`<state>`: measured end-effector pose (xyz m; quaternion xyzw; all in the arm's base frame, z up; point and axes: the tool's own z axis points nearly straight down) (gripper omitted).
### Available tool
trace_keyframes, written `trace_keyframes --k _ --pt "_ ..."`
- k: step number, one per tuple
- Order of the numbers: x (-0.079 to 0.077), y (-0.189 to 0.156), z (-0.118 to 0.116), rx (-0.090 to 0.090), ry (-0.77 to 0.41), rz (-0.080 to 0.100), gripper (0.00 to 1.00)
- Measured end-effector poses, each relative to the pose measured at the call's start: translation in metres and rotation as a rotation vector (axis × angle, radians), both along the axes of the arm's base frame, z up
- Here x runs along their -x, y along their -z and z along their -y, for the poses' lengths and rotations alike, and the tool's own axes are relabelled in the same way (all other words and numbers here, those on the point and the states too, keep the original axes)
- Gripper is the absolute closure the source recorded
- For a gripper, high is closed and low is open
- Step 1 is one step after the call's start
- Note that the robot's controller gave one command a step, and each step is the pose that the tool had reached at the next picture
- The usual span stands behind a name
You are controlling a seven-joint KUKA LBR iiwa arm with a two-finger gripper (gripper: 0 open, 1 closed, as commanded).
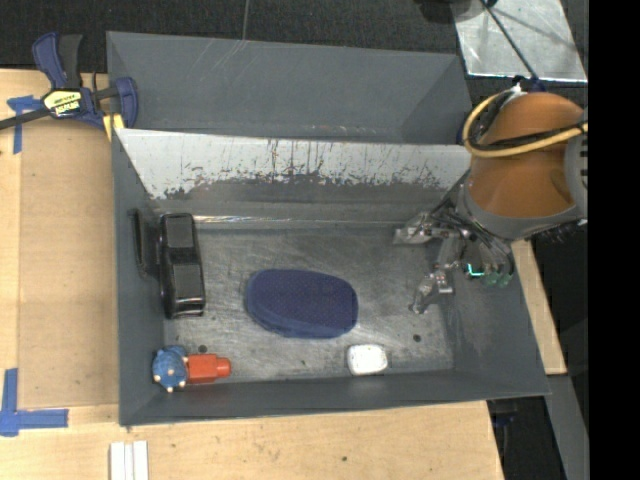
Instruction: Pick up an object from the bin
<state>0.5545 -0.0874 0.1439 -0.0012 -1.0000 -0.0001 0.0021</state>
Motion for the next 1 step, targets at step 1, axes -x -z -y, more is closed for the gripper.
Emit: trace_keyframes --k 1 --pt "0.0509 0.0213 -0.0975 -0.003 -0.212 0.002 0.0"
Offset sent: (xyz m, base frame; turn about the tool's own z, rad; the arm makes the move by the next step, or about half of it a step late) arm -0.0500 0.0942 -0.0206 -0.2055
